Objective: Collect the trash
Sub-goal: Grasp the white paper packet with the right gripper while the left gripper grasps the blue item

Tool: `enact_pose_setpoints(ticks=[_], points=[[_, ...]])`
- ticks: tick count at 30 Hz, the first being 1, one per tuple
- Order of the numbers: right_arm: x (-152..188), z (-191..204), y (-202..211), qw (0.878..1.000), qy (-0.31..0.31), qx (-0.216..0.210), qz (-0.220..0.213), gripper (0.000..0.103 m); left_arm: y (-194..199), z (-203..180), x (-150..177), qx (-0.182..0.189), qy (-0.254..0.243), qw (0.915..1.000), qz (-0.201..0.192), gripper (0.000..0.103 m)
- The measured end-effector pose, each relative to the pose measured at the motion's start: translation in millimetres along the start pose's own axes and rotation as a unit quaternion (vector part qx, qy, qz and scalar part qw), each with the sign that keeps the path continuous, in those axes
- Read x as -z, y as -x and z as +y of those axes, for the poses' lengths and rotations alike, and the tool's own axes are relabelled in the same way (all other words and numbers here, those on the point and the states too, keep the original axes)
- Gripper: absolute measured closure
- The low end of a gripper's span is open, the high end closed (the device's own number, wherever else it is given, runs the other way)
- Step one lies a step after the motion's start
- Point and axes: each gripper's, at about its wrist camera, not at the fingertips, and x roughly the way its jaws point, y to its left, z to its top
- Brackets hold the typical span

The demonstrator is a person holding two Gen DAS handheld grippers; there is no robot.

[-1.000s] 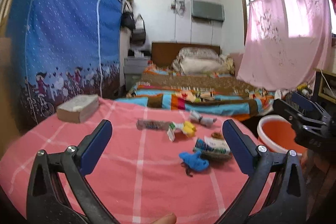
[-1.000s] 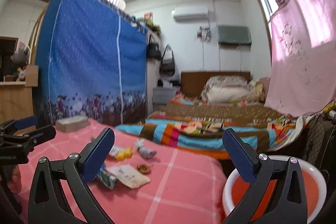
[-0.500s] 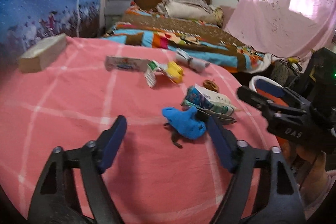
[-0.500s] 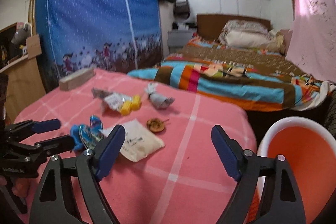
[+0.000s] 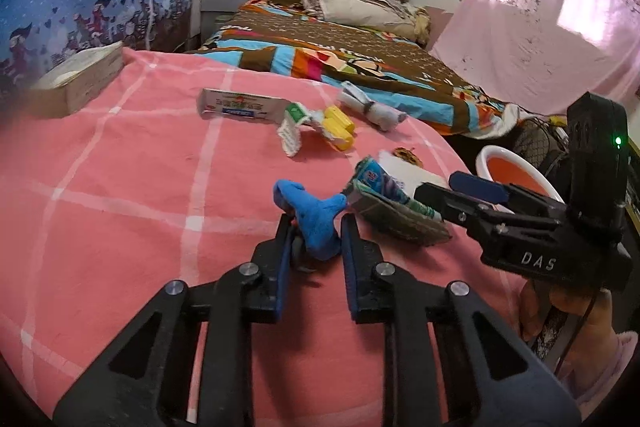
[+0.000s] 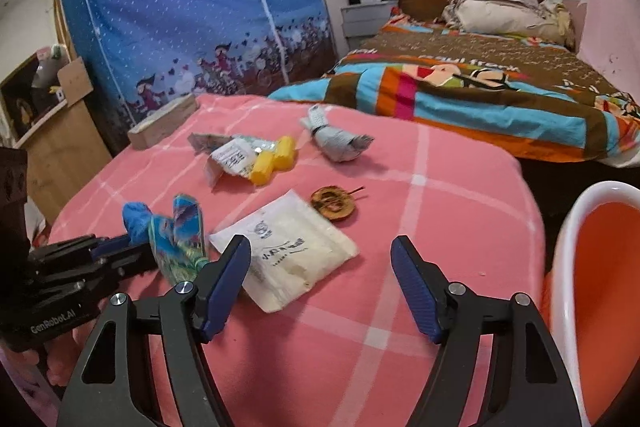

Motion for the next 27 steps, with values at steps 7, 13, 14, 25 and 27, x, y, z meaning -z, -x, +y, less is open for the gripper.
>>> enact_pose_setpoints(ticks=[7, 13, 14, 25, 27], points=[[-2, 13, -6, 1.0, 0.016, -0.01, 0.011, 0.031, 1, 10, 1, -0.006, 0.027, 0.9996, -0.008, 0.078], [1, 26, -12, 0.999, 0.049, 0.004, 0.02, 0.045, 1, 8, 2, -0.012, 0.026, 0.9995, -0.013, 0.078], [2, 29, -11, 0.998, 0.056, 0.005, 0.02, 0.048, 1, 8, 2, -0.012, 0.026, 0.9995, -0.014, 0.078], [8, 35, -3, 0.997, 0.075, 0.012, 0.0, 0.075, 15, 0, 8, -0.01, 0.004, 0.9983, -0.056, 0.078], [10, 38, 0, 0.996, 0.084, 0.013, -0.009, 0.082, 18, -2, 9, -0.011, -0.001, 0.9978, -0.066, 0.078]])
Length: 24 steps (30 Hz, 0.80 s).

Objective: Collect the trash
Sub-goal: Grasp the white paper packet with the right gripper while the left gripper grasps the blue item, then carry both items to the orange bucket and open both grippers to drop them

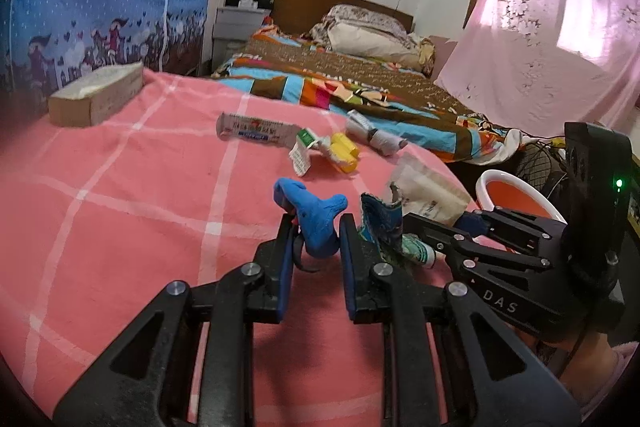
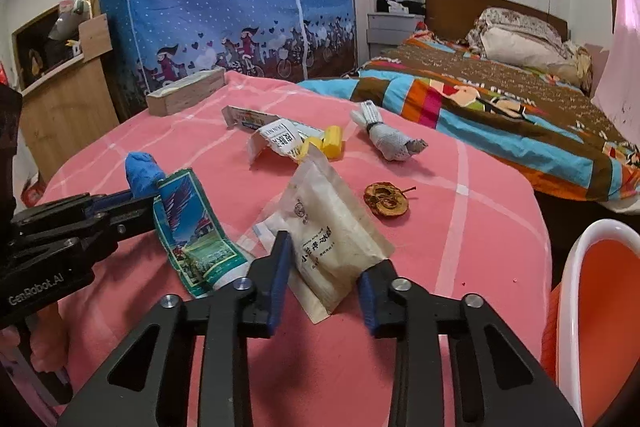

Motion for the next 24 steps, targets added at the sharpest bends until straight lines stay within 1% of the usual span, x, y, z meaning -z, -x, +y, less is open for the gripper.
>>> enact_pose_setpoints(ticks=[1, 3, 6, 10, 13, 16, 19, 20, 22, 23, 24], points=[[0, 2, 1, 1.0, 0.004, 0.0, -0.003, 0.086, 2, -1, 0, -0.001, -0.002, 1.0, -0.006, 0.078], [1, 9, 5, 1.0, 0.021, 0.009, -0.015, 0.091, 4, 0, 0, -0.002, -0.003, 0.9999, -0.014, 0.078], [3, 15, 11, 0.999, 0.038, 0.018, -0.035, 0.093, 10, 2, 2, -0.004, 0.001, 0.9995, -0.031, 0.078], [3, 19, 21, 0.996, 0.046, 0.032, -0.065, 0.094, 20, 2, 2, -0.011, 0.005, 0.9981, -0.06, 0.078], [3, 17, 33, 0.993, 0.041, 0.039, -0.102, 0.094, 27, -5, 2, -0.012, -0.01, 0.9966, -0.08, 0.078], [3, 14, 49, 0.988, 0.034, 0.044, -0.142, 0.094, 31, -17, -2, -0.012, -0.036, 0.9941, -0.101, 0.078], [0, 10, 68, 0.98, 0.031, 0.055, -0.188, 0.094, 41, -35, -5, -0.015, -0.077, 0.9872, -0.138, 0.078], [-1, 8, 75, 0.977, 0.03, 0.059, -0.203, 0.094, 46, -44, -8, -0.013, -0.097, 0.9831, -0.155, 0.078], [-3, 3, 92, 0.968, 0.025, 0.07, -0.24, 0.094, 51, -53, -13, -0.012, -0.115, 0.978, -0.174, 0.078], [-3, 0, 97, 0.965, 0.023, 0.073, -0.251, 0.094, 54, -61, -17, -0.006, -0.124, 0.9745, -0.187, 0.078], [-3, -5, 106, 0.96, 0.018, 0.081, -0.267, 0.094, 55, -66, -20, 0.0, -0.128, 0.9728, -0.193, 0.078]])
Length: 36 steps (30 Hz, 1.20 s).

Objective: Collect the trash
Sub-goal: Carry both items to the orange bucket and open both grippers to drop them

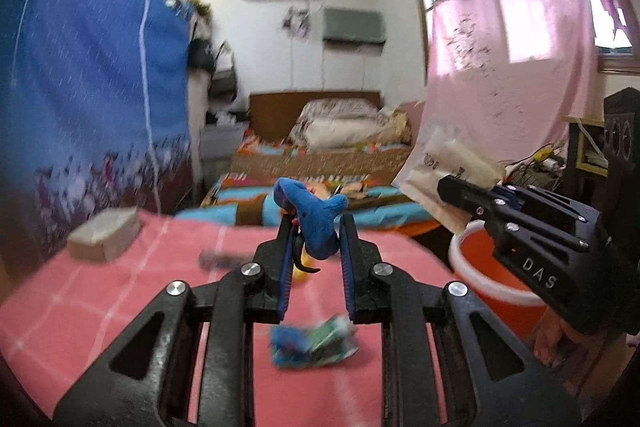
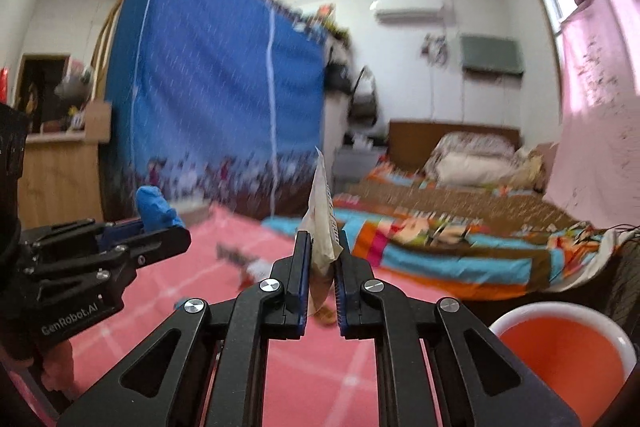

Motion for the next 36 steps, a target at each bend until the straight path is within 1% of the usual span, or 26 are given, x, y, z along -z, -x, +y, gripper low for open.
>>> enact_pose_setpoints(ticks=[4, 8, 12, 16, 19, 22, 25, 26, 28, 30, 33, 36], points=[[-12, -25, 27, 0.998, -0.01, 0.041, -0.052, 0.094, -6, -19, -17, 0.025, -0.018, 0.9993, -0.022, 0.078], [-18, -55, 49, 0.993, -0.027, 0.081, -0.083, 0.094, -15, -45, -30, 0.059, -0.04, 0.9968, -0.037, 0.078], [-17, -82, 65, 0.987, -0.05, 0.117, -0.096, 0.094, -24, -78, -38, 0.097, -0.064, 0.9923, -0.043, 0.078], [-12, -102, 78, 0.982, -0.066, 0.146, -0.097, 0.094, -35, -107, -40, 0.128, -0.082, 0.9877, -0.036, 0.078], [-8, -118, 84, 0.979, -0.08, 0.164, -0.092, 0.094, -42, -120, -38, 0.147, -0.081, 0.9855, -0.026, 0.078], [-2, -132, 87, 0.976, -0.098, 0.177, -0.079, 0.094, -51, -131, -37, 0.165, -0.073, 0.9837, -0.007, 0.078], [3, -142, 87, 0.974, -0.111, 0.189, -0.06, 0.094, -65, -140, -38, 0.183, -0.058, 0.9812, 0.024, 0.077], [5, -145, 85, 0.973, -0.117, 0.194, -0.05, 0.094, -73, -144, -38, 0.191, -0.049, 0.9796, 0.041, 0.077], [8, -152, 84, 0.971, -0.127, 0.198, -0.035, 0.094, -82, -147, -38, 0.201, -0.038, 0.977, 0.06, 0.077], [12, -158, 82, 0.969, -0.138, 0.202, -0.021, 0.094, -93, -152, -36, 0.214, -0.026, 0.9726, 0.086, 0.077], [17, -165, 79, 0.966, -0.153, 0.209, 0.003, 0.093, -104, -163, -33, 0.225, -0.019, 0.9677, 0.111, 0.077], [22, -173, 76, 0.961, -0.171, 0.214, 0.024, 0.093, -111, -170, -28, 0.227, -0.019, 0.9647, 0.132, 0.076]])
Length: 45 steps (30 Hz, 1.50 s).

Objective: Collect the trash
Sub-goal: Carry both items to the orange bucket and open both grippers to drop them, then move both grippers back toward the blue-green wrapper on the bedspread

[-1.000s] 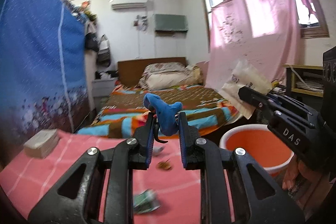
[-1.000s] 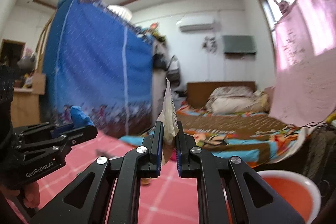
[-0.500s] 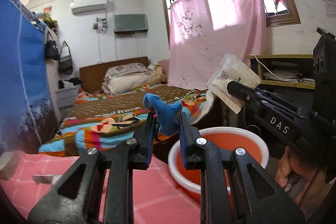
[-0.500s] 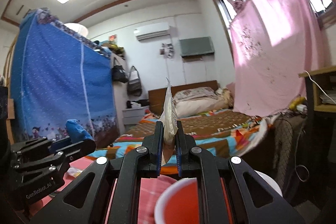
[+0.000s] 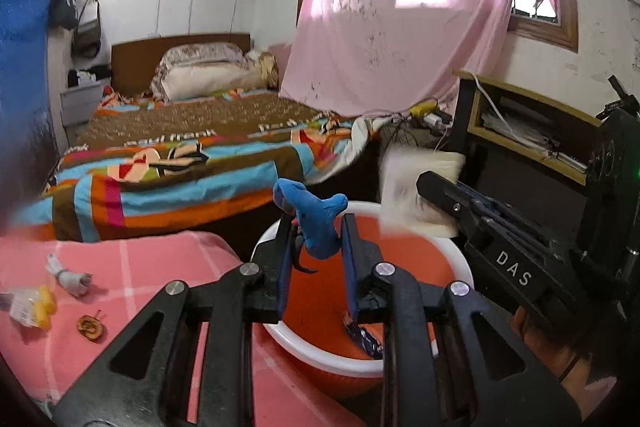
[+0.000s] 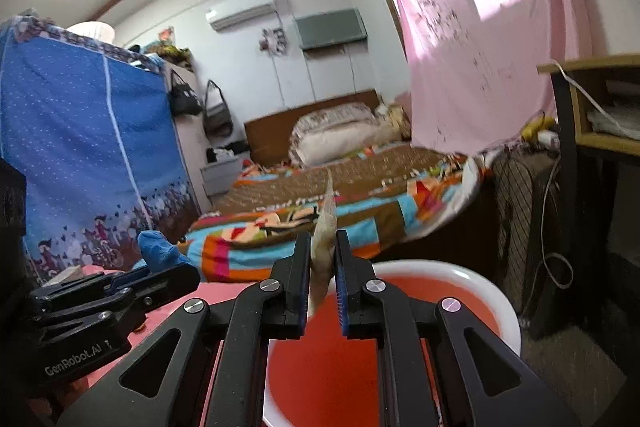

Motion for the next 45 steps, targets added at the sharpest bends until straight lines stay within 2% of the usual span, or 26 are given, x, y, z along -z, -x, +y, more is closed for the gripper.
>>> enact_pose_setpoints(ticks=[5, 10, 12, 16, 23, 24, 27, 32, 34, 35, 37, 41, 45], points=[[2, -8, -7, 1.0, -0.01, 0.015, 0.022, 0.093, -15, -4, 3, 0.004, 0.006, 0.9996, 0.027, 0.07], [3, -18, -8, 0.999, -0.021, 0.027, 0.03, 0.092, -21, -6, 4, 0.007, 0.016, 0.9992, 0.036, 0.054], [3, -20, -7, 0.999, -0.025, 0.031, 0.03, 0.092, -21, -5, 4, 0.005, 0.018, 0.9992, 0.035, 0.051], [1, -21, -6, 0.999, -0.026, 0.038, 0.027, 0.092, -15, -2, 4, -0.004, 0.029, 0.9993, 0.022, 0.047], [-4, -14, -3, 0.999, -0.023, 0.033, 0.008, 0.09, 13, 22, 2, -0.06, 0.062, 0.996, -0.024, 0.03], [-5, -12, -2, 0.999, -0.021, 0.031, 0.004, 0.087, 19, 25, 2, -0.071, 0.063, 0.9949, -0.033, 0.027], [-6, -1, 0, 1.0, -0.016, 0.021, -0.008, 0.069, 38, 35, 1, -0.104, 0.061, 0.9911, -0.057, 0.02], [-8, 21, 3, 0.999, -0.006, 0.002, -0.031, 0.057, 72, 57, 5, -0.151, 0.069, 0.9815, -0.095, 0.012], [-9, 35, 5, 0.999, 0.001, -0.006, -0.045, 0.053, 85, 67, 9, -0.168, 0.079, 0.977, -0.105, 0.0], [-9, 40, 7, 0.999, 0.004, -0.011, -0.051, 0.048, 90, 70, 10, -0.174, 0.082, 0.9751, -0.11, 0.0], [-9, 51, 10, 0.998, 0.008, -0.018, -0.066, 0.014, 105, 80, 15, -0.195, 0.094, 0.9679, -0.129, 0.0], [-9, 74, 20, 0.993, 0.018, -0.043, -0.107, 0.0, 132, 100, 25, -0.223, 0.112, 0.9568, -0.149, 0.0], [-5, 100, 28, 0.987, 0.041, -0.073, -0.137, 0.0, 161, 111, 37, -0.252, 0.116, 0.9454, -0.17, 0.0]])
